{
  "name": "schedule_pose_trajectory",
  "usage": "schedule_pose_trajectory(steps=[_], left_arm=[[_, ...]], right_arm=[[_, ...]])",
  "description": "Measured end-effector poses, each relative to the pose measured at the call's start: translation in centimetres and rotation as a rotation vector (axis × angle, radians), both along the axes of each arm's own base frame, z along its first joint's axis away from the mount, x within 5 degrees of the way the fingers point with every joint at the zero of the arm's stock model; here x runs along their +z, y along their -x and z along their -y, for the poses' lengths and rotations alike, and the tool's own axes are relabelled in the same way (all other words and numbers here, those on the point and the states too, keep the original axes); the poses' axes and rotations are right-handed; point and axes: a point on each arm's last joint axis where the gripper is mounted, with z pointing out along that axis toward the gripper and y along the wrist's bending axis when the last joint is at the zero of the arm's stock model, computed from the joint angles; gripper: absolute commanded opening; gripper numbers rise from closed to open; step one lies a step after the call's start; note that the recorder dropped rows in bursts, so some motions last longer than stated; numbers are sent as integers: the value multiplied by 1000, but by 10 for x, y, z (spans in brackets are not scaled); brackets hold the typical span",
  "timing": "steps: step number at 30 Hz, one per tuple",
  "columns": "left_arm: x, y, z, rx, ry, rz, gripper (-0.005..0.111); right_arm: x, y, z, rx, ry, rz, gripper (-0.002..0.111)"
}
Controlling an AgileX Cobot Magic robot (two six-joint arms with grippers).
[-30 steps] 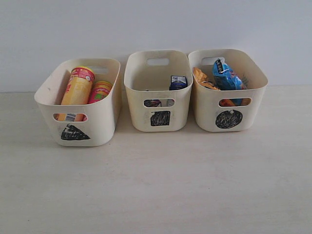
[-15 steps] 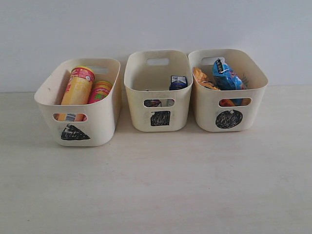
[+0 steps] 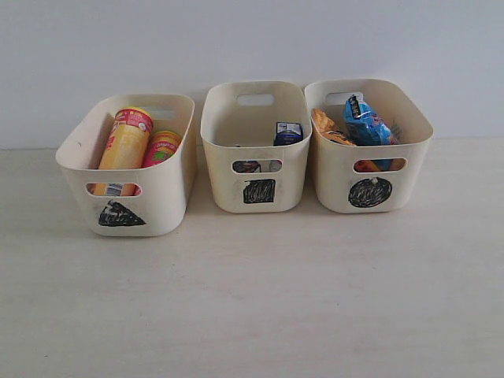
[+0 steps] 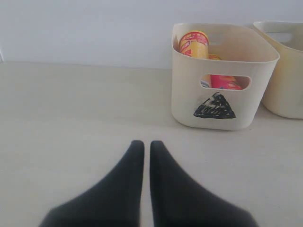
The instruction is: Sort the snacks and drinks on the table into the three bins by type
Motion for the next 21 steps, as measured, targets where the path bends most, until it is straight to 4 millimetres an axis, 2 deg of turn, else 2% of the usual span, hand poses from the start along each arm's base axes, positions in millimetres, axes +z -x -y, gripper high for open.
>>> schedule_pose_trajectory(steps=[6,12,21], left_arm=[[0,0,0,0,0,0,4],[0,0,0,0,0,0,4],[0,0,0,0,0,0,4]], right_arm=[[-7,6,-2,31,96,-75,1],[-29,37,-4,62,158,-102,1],[-102,84,-2,57,164,-76,1]])
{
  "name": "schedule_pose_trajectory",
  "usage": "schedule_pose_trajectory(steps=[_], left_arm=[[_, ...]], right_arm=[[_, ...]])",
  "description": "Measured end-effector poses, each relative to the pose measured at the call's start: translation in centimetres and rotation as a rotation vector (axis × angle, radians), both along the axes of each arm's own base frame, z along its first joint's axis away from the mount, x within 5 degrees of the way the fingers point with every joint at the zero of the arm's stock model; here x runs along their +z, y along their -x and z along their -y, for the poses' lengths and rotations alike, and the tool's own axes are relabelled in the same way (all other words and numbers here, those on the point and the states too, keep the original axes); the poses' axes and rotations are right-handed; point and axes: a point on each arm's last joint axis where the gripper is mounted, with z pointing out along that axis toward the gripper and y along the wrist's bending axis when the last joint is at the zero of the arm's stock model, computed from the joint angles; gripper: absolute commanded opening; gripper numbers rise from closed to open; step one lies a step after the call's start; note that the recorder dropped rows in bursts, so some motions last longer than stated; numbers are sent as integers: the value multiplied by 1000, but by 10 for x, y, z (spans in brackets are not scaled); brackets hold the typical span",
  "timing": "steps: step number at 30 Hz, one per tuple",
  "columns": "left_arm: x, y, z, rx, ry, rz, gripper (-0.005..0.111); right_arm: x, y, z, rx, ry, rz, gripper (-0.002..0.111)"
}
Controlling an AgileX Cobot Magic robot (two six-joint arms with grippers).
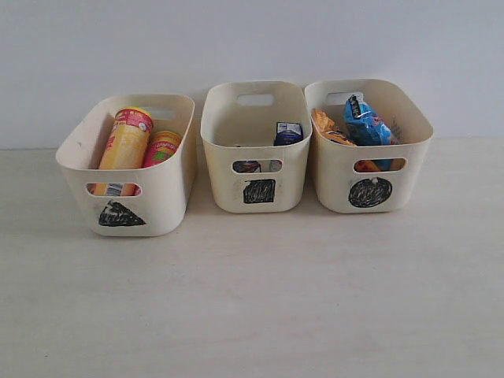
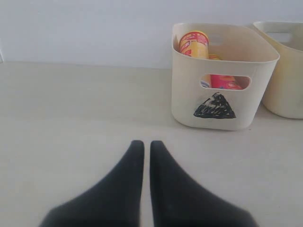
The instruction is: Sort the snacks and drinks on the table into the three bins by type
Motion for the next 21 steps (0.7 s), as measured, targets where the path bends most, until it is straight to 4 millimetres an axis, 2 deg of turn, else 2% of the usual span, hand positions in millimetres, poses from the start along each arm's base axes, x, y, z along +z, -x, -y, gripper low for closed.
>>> schedule_pose_trajectory(steps=[4,11,21], left_arm=[[0,0,0,0,0,0,4],[0,0,0,0,0,0,4],[0,0,0,0,0,0,4]], right_arm=[[-22,11,2,-15,-4,62,1],[-60,14,2,-21,-8,34,1],[-68,14,0,3,-5,-32,1]])
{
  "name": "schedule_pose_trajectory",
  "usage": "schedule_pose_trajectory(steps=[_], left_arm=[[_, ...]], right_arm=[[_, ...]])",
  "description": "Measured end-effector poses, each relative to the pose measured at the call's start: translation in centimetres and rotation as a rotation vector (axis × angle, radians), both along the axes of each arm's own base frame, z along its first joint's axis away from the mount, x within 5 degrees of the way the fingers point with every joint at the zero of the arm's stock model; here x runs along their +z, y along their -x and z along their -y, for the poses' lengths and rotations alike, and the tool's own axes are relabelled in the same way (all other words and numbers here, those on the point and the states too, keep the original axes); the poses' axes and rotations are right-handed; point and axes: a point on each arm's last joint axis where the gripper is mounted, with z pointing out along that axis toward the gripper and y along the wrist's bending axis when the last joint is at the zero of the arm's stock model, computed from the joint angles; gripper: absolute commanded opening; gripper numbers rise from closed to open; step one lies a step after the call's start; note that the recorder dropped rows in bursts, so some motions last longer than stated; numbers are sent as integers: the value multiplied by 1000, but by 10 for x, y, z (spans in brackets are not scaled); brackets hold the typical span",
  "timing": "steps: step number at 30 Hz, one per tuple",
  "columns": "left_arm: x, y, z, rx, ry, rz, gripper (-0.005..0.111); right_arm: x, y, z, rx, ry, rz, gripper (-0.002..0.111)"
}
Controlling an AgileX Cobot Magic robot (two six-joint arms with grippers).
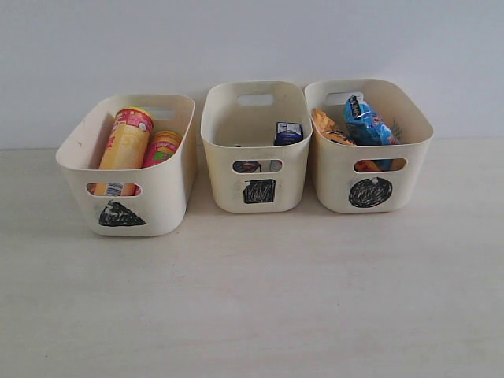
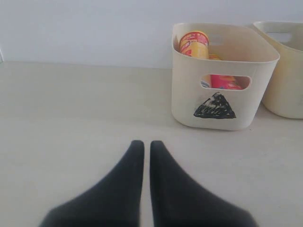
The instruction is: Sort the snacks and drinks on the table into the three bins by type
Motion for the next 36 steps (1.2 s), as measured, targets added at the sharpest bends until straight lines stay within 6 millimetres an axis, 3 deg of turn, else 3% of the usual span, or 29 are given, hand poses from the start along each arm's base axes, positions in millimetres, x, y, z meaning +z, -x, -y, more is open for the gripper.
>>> schedule_pose_trajectory(steps=[11,36], left_arm=[[0,0,0,0,0,0,4],[0,0,0,0,0,0,4]], right_arm=[[-14,2,3,-37,-32,-159,1],[-17,2,4,-46,-23,-176,1]])
